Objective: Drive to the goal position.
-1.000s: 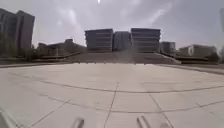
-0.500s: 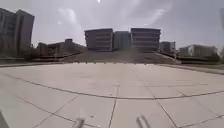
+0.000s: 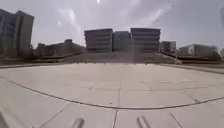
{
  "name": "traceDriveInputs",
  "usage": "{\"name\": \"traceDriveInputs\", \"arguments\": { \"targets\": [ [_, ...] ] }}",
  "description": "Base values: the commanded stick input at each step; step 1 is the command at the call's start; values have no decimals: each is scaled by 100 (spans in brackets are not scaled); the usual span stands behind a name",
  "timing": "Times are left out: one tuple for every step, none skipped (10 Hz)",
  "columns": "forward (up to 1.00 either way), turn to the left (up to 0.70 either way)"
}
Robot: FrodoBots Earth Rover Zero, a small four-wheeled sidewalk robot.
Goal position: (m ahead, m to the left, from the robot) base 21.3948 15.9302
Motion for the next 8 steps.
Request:
{"name": "traceDriveInputs", "arguments": {
  "targets": [
    [70, 0],
    [70, 0],
    [70, 0],
    [70, 0],
    [70, 0],
    [70, 0],
    [70, 0],
    [70, 0]
  ]
}}
